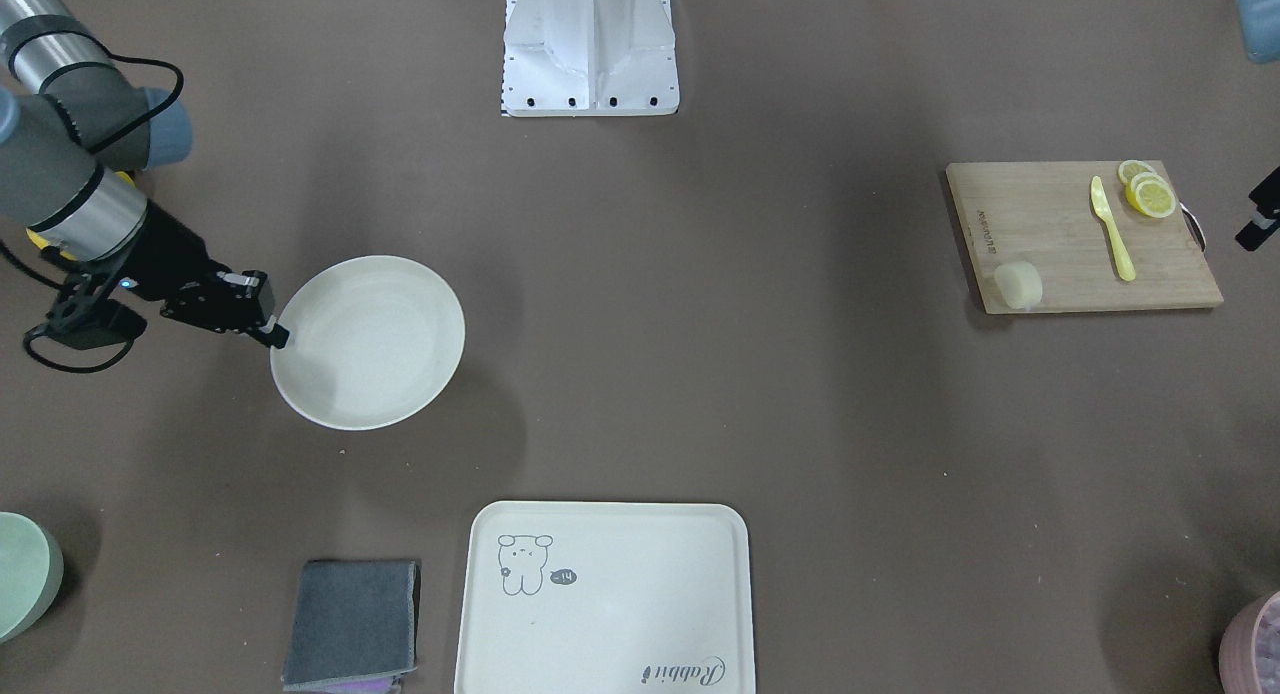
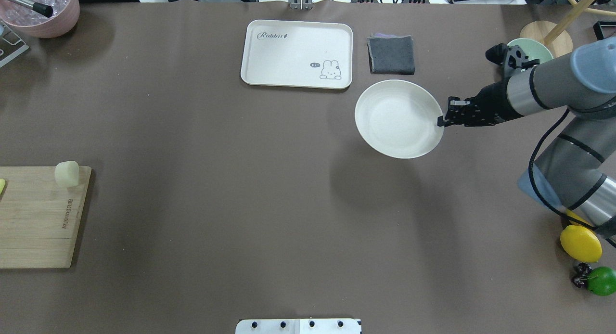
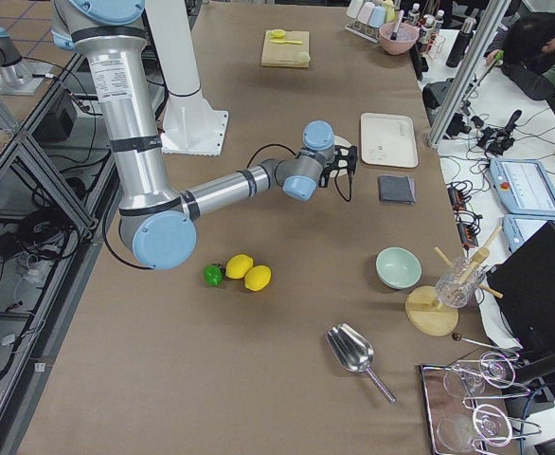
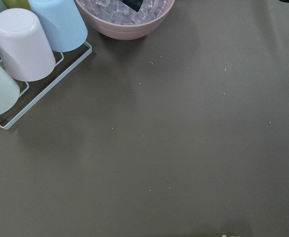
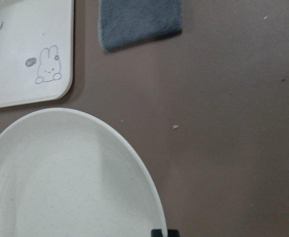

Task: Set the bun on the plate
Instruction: 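Drag the white plate with the right gripper to the table centre, release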

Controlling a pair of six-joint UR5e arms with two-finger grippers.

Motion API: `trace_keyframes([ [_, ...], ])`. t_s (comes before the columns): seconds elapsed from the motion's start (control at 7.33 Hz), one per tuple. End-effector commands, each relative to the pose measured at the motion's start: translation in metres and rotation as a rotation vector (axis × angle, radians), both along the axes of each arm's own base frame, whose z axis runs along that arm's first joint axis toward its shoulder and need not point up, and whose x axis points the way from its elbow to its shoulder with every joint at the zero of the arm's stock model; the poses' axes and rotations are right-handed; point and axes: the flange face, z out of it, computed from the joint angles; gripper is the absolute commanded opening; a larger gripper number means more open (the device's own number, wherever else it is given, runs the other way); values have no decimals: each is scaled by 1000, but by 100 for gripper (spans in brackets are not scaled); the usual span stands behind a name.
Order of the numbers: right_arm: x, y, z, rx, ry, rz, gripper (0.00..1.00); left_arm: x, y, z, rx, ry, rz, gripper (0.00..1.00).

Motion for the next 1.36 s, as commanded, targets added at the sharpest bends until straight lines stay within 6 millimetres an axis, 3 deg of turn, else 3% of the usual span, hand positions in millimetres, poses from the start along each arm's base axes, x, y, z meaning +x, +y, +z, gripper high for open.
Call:
trace_keyframes([
  [0.0,-73,36,-82,-30,50,24,0,63,1,-3,-13,-28,-7,97],
  [0.14,-114,49,-112,-30,55,40,0,75,3,-2,-12,-33,0,97],
  [0.27,-139,60,-134,-30,70,36,0,77,5,1,-21,-27,-4,97],
  [0.55,-188,76,-152,-26,91,43,0,78,5,5,-29,-31,-3,97],
  [0.68,-215,65,-153,-42,110,46,0,81,4,5,-28,-30,2,97],
  [0.82,-226,60,-146,-50,128,43,0,81,4,5,-28,-30,2,97],
  [1.23,-234,72,-135,-60,142,22,0,81,4,5,-28,-30,2,97],
])
